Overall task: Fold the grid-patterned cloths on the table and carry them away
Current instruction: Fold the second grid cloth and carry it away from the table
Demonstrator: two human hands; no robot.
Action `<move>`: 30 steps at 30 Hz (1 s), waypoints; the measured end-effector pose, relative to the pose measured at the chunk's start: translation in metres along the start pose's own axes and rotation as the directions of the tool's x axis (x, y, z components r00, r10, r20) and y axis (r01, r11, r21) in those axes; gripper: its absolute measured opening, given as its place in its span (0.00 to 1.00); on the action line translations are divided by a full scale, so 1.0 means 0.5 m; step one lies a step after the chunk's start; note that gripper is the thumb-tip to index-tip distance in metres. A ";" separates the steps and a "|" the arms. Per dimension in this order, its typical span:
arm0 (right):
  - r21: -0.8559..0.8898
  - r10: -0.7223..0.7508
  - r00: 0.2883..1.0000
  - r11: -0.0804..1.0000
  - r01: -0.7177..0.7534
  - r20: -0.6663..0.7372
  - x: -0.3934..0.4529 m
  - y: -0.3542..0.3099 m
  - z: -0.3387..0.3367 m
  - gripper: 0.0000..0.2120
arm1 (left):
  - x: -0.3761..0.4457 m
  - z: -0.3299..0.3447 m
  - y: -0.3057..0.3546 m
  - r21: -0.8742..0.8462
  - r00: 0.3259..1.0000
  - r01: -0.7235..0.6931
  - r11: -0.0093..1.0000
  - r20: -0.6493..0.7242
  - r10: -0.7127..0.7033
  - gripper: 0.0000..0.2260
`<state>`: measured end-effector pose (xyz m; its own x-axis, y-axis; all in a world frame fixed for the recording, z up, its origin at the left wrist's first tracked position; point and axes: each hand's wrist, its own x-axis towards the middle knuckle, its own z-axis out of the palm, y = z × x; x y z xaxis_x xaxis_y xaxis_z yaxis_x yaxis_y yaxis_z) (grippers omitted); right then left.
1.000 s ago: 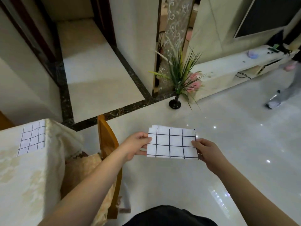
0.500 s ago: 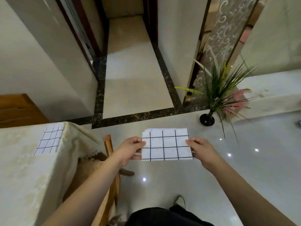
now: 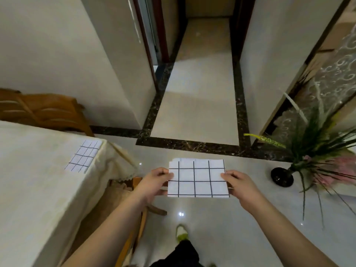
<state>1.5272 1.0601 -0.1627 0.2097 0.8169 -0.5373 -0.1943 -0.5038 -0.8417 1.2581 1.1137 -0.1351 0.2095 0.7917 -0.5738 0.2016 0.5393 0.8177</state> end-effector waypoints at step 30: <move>-0.332 0.175 0.906 0.943 -0.040 0.386 0.599 -0.274 0.333 0.02 | 0.360 -0.243 0.138 -0.314 0.908 0.092 0.945 -0.363 -0.209 0.08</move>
<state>1.4570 1.4209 -0.1994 -0.2143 0.7603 -0.6132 0.1261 -0.6010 -0.7893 1.1936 1.3281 -0.1762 -0.1997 0.7106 -0.6747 -0.0903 0.6723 0.7348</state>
